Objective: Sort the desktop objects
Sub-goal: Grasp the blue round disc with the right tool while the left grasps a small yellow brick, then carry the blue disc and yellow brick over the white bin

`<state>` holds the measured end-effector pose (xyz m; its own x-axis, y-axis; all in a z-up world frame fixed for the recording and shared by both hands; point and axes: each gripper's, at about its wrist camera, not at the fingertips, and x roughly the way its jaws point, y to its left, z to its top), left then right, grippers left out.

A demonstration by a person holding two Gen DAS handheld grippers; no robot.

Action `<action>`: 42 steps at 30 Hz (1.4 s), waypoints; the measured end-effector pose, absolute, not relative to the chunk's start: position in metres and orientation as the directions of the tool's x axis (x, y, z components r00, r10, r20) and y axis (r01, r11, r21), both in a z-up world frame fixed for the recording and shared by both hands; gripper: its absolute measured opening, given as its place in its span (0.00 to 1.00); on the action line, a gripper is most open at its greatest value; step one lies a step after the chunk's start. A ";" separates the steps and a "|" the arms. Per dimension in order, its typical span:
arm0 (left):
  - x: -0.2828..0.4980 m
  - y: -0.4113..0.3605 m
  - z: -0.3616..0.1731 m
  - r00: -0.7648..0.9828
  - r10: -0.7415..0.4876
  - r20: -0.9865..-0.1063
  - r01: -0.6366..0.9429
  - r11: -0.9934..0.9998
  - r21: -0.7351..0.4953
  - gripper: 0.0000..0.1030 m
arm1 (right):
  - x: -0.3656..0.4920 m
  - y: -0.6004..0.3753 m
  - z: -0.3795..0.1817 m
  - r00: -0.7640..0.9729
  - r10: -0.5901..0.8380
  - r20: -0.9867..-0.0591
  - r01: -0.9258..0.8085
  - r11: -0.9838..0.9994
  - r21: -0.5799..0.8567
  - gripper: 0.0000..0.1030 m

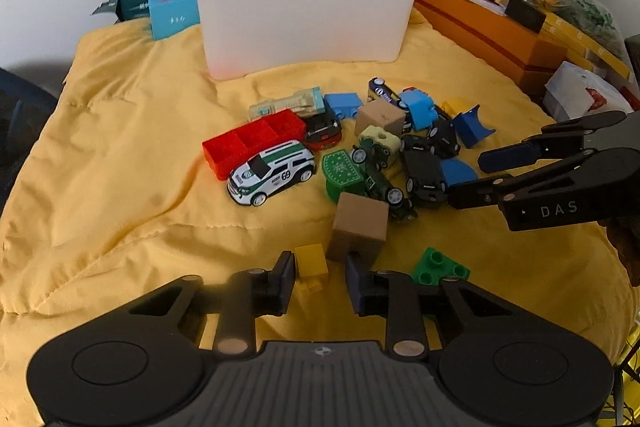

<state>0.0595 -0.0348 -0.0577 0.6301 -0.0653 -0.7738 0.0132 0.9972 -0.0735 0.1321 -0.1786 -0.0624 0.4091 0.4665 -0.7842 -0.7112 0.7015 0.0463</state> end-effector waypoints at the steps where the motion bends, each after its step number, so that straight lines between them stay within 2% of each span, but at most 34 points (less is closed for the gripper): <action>1: 0.060 -0.035 -0.058 0.628 -0.066 -0.776 0.009 0.997 -0.078 0.30 | 0.133 -0.178 -0.063 0.409 0.466 -0.784 -0.711 0.702 0.046 0.56; 6: 0.060 -0.037 -0.060 0.625 -0.066 -0.778 0.019 0.997 -0.070 0.30 | 0.133 -0.171 -0.067 0.402 0.467 -0.787 -0.731 0.682 0.031 0.56; 7: 0.060 -0.037 -0.060 0.626 -0.071 -0.777 0.020 0.997 -0.074 0.25 | 0.133 -0.170 -0.068 0.400 0.469 -0.787 -0.738 0.674 0.027 0.51; 8: 0.060 -0.036 -0.059 0.627 -0.074 -0.776 0.020 0.997 -0.079 0.21 | 0.132 -0.169 -0.068 0.398 0.471 -0.788 -0.744 0.668 0.023 0.41; 14: 0.057 -0.030 -0.050 0.642 -0.070 -0.763 0.006 0.996 -0.086 0.17 | 0.130 -0.171 -0.064 0.404 0.477 -0.780 -0.749 0.663 0.018 0.41; 31: 0.059 -0.027 -0.056 0.620 -0.074 -0.781 0.003 0.996 -0.093 0.17 | 0.129 -0.192 -0.061 0.400 0.472 -0.786 -0.707 0.704 0.063 0.41; 36: 0.058 -0.022 -0.037 0.646 -0.064 -0.761 -0.021 0.995 -0.101 0.17 | 0.127 -0.193 -0.059 0.398 0.487 -0.778 -0.706 0.704 0.080 0.41; 42: 0.065 -0.016 0.002 0.697 -0.050 -0.715 -0.051 0.992 -0.120 0.17 | 0.133 -0.198 -0.029 0.435 0.533 -0.726 -0.678 0.724 0.126 0.41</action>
